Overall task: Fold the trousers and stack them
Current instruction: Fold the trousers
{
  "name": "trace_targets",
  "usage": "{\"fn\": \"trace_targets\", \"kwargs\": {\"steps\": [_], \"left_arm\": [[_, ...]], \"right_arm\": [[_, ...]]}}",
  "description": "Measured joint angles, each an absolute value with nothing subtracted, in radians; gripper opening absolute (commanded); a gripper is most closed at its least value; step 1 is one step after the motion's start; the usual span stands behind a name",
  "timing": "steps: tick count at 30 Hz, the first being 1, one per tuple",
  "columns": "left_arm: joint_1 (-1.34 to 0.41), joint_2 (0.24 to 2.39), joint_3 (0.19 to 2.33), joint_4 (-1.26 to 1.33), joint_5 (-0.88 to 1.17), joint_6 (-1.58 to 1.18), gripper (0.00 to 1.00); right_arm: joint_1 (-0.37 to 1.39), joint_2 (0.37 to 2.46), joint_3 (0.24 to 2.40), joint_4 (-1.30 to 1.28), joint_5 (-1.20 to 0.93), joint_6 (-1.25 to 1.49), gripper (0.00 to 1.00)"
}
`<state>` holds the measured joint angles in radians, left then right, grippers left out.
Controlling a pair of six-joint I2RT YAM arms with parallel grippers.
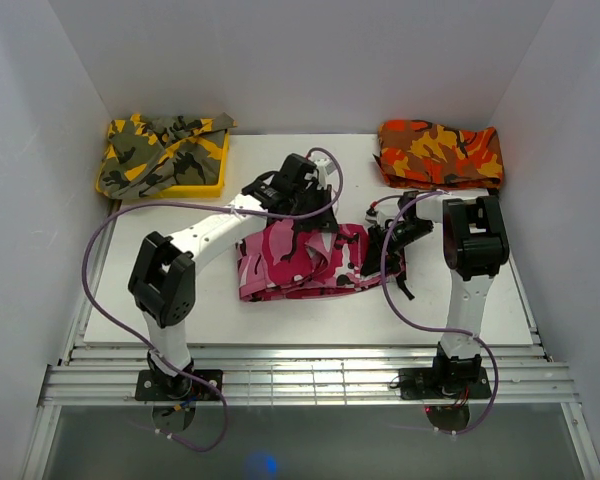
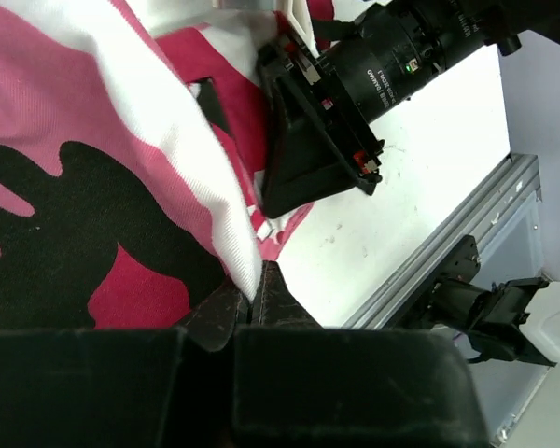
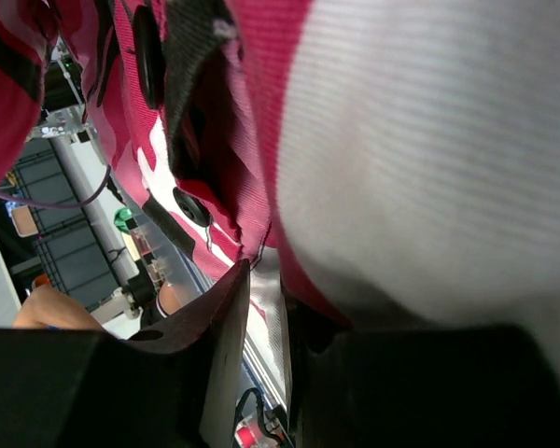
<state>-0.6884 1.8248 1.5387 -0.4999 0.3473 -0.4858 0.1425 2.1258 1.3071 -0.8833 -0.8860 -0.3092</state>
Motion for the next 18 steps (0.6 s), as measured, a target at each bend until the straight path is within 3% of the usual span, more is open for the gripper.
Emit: {"fn": "trace_targets", "kwargs": {"steps": [10, 18], "left_arm": [[-0.728, 2.124, 1.539, -0.387, 0.35, -0.604, 0.0], [-0.723, 2.125, 1.472, -0.32, 0.353, -0.627, 0.0]], "right_arm": [[0.136, 2.005, 1.316, -0.888, -0.872, -0.337, 0.29], [0.041, 1.924, 1.378, -0.944, -0.82, -0.403, 0.29]]}}
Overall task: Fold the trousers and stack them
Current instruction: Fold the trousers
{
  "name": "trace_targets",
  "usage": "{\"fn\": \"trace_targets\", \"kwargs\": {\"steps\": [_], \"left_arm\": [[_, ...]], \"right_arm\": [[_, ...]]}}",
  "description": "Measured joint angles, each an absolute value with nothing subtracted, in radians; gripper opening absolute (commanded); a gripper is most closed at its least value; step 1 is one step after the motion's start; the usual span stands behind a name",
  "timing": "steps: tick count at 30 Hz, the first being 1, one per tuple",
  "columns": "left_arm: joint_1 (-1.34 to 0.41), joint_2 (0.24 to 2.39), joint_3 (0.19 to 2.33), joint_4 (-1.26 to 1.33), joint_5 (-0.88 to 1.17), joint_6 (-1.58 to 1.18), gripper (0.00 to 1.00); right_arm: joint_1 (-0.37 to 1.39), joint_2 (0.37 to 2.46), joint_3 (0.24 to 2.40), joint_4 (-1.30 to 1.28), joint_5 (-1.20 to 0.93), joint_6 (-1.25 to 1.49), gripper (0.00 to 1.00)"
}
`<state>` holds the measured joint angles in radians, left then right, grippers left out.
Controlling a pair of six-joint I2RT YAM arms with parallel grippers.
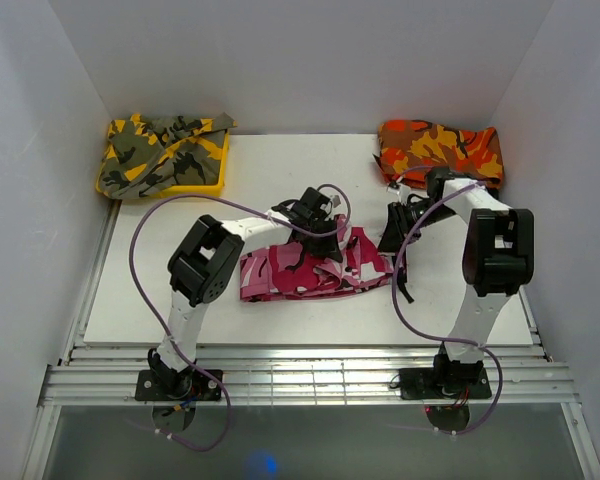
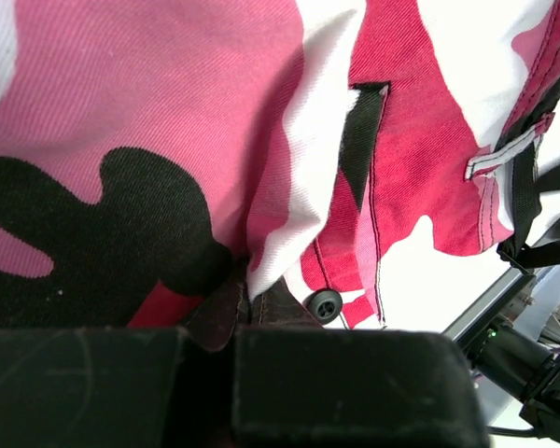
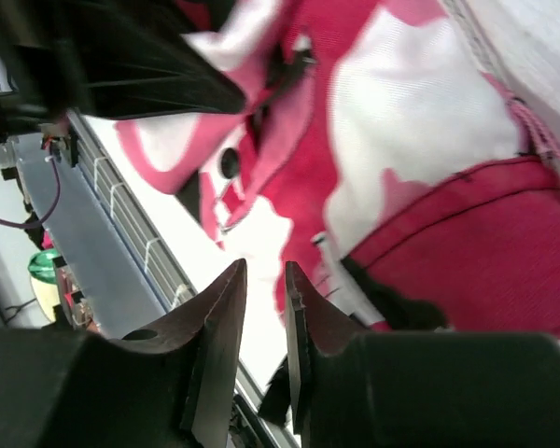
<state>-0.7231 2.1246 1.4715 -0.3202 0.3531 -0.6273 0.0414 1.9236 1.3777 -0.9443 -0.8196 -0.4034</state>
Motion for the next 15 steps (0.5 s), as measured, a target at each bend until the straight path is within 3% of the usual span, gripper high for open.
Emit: {"fn": "trace_targets", "kwargs": {"steps": [7, 15], "left_arm": [[-0.727, 2.067, 1.47, -0.351, 0.312, -0.598, 0.0], [-0.795, 2.006, 1.615, -0.43, 0.207, -0.585, 0.0]], "right_arm": [[0.041, 2.102, 1.312, -0.886, -0.831, -0.381, 0.27], [0.039, 2.099, 1.29, -0.862, -0.854, -0.353, 0.26]]}}
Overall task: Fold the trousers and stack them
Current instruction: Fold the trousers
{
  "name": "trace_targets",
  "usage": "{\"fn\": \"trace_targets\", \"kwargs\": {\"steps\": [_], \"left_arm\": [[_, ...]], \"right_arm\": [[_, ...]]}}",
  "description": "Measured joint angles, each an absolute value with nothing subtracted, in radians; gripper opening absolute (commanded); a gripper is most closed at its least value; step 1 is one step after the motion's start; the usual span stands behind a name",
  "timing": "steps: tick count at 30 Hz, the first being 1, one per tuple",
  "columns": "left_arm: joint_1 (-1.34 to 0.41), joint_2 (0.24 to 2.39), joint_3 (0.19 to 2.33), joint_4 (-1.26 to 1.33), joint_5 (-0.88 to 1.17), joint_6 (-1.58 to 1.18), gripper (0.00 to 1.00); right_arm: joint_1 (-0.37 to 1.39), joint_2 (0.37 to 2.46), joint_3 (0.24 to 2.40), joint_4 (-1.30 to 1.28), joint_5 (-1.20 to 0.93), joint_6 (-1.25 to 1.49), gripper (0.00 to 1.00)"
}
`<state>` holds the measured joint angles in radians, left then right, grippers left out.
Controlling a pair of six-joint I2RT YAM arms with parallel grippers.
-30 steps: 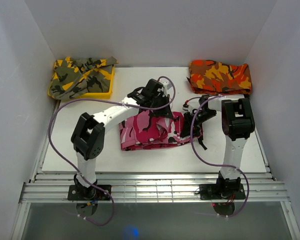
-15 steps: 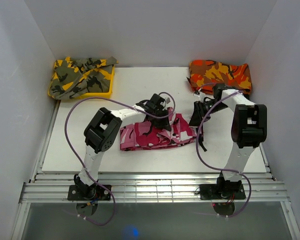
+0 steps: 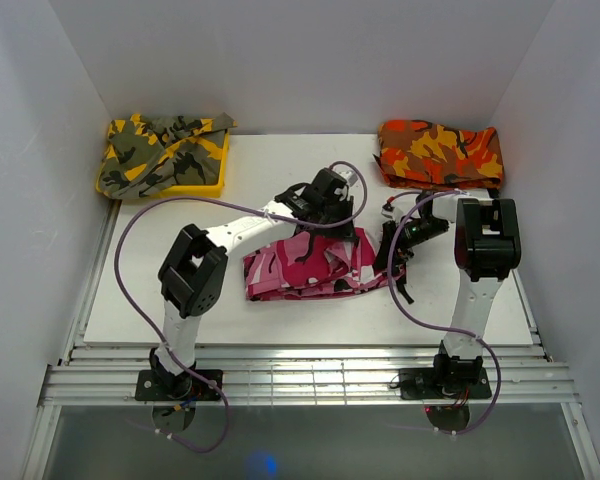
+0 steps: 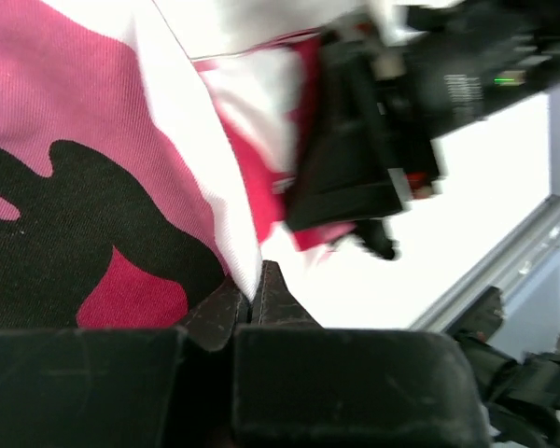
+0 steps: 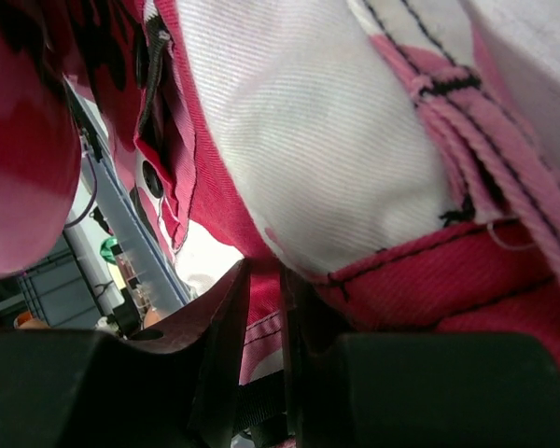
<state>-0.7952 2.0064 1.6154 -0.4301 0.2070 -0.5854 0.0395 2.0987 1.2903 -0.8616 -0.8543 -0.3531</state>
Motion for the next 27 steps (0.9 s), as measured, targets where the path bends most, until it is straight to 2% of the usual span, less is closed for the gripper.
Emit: {"fn": "trace_targets", "kwargs": {"steps": [7, 13, 21, 27], "left_arm": [[-0.858, 2.133, 1.775, -0.439, 0.224, -0.632, 0.0], [-0.855, 2.305, 1.781, -0.393, 0.255, -0.676, 0.0], [-0.819, 2.273, 1.686, -0.287, 0.308, -0.707, 0.0], [-0.817, 2.255, 1.674, -0.282, 0.308, -0.691, 0.0]], "right_arm": [[0.042, 2.083, 1.281, -0.855, -0.849, -0.352, 0.27], [0.047, 2.032, 1.284, -0.873, -0.81, -0.38, 0.3], [-0.034, 1.918, 1.355, -0.951, -0.726, -0.436, 0.32], [-0.082, 1.924, 1.323, -0.928, -0.676, -0.432, 0.29]]}}
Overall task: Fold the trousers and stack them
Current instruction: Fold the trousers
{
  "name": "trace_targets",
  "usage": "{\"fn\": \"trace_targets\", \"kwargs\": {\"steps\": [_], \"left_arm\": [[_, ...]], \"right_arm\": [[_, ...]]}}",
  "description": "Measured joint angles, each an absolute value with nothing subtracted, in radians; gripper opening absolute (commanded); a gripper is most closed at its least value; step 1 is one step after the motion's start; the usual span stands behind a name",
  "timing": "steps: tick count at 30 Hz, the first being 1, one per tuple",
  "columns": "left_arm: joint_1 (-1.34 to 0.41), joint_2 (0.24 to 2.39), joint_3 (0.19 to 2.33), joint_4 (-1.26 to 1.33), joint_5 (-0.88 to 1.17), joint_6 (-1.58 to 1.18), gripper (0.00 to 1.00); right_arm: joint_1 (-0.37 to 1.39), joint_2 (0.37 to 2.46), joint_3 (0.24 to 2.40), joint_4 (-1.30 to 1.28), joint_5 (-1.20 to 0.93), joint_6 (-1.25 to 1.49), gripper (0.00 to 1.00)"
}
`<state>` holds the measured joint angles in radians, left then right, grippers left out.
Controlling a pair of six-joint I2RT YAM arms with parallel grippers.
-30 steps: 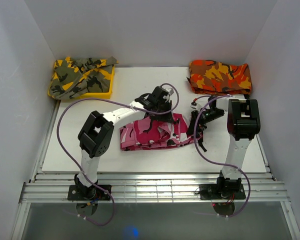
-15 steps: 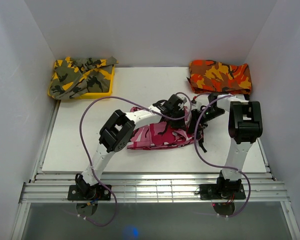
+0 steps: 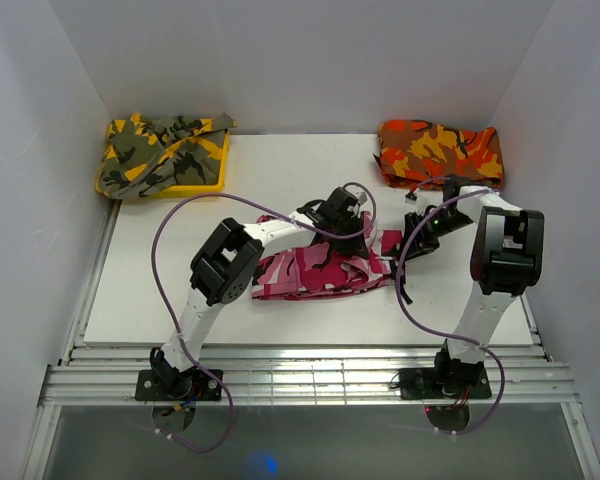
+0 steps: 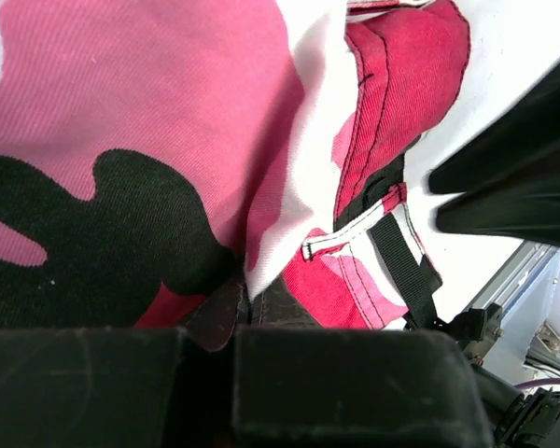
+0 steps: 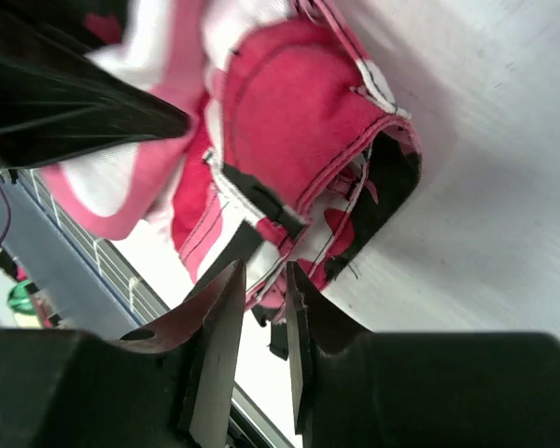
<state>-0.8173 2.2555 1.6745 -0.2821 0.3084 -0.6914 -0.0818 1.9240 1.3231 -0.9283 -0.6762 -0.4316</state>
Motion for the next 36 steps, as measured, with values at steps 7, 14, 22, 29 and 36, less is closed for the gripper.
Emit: {"fn": "trace_targets", "kwargs": {"steps": [7, 14, 22, 29, 36], "left_arm": [[-0.828, 2.251, 1.713, -0.313, 0.307, -0.688, 0.01], [-0.847, 2.255, 1.75, -0.293, 0.331, -0.697, 0.62], [-0.855, 2.246, 1.728, -0.197, 0.401, -0.698, 0.89], [-0.837, 2.113, 1.555, -0.188, 0.528, -0.679, 0.8], [-0.761, 1.874, 1.376, -0.215, 0.599, -0.604, 0.8]], "right_arm": [[-0.065, 2.024, 1.271, -0.898, -0.7, -0.402, 0.27], [-0.063, 2.024, 1.271, -0.889, -0.706, -0.397, 0.25], [-0.064, 2.017, 1.265, -0.887, -0.707, -0.399, 0.28], [-0.101, 1.97, 1.353, -0.944, -0.692, -0.441, 0.42], [-0.115, 1.923, 1.607, -1.016, -0.79, -0.432, 0.58]]}}
